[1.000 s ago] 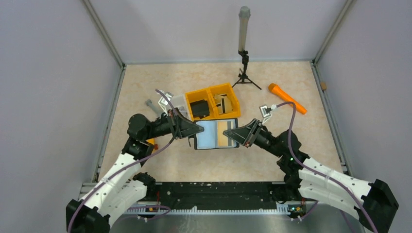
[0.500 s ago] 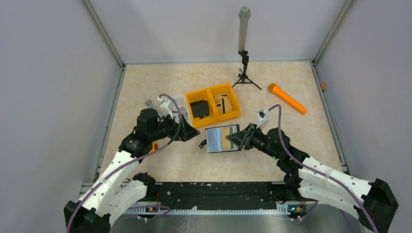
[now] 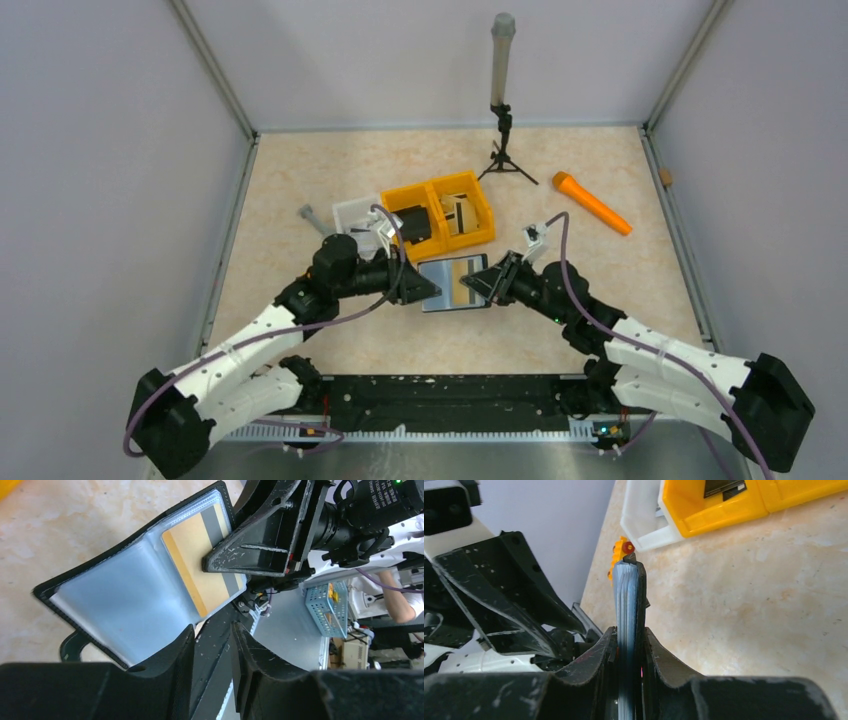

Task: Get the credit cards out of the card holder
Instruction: Remove the credit card from the card holder.

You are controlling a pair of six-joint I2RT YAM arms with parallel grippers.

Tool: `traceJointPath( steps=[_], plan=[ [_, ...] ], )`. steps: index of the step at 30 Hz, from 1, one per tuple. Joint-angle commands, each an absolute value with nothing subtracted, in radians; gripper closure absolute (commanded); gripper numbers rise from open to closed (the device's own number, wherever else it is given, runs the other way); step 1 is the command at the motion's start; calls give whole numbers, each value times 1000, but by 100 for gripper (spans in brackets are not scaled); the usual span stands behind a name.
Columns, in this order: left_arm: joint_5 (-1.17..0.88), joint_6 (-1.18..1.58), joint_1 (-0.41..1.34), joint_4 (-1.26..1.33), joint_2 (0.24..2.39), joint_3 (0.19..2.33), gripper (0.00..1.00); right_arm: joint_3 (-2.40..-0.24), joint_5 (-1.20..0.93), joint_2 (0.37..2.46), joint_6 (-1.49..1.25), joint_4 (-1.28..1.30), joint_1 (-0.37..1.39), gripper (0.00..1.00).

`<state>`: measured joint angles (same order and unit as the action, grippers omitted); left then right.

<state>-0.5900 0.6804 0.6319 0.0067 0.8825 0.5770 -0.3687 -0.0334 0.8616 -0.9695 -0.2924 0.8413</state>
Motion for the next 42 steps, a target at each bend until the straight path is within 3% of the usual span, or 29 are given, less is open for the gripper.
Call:
traceJointPath(
  steps=[1, 13, 23, 27, 33, 37, 42],
  plan=[
    [-589, 752, 678, 233, 946, 567, 66, -397, -77, 859, -998, -418, 840, 99],
    [-590, 754, 695, 236, 1069, 606, 65, -368, -144, 856, -1073, -516, 842, 98],
    [-691, 865, 692, 482, 1077, 548, 72, -340, -166, 856, -1131, -573, 841, 98],
    [-698, 886, 691, 510, 1081, 538, 63, -319, -172, 849, -1170, -620, 841, 98],
    [-724, 924, 690, 584, 1089, 519, 62, -285, -175, 836, -1216, -715, 841, 99],
    [-760, 991, 689, 684, 1123, 508, 68, -274, -184, 840, -1230, -760, 841, 98],
    [-770, 1074, 689, 795, 1167, 497, 90, -281, -192, 854, -1217, -746, 841, 93]
  ],
)
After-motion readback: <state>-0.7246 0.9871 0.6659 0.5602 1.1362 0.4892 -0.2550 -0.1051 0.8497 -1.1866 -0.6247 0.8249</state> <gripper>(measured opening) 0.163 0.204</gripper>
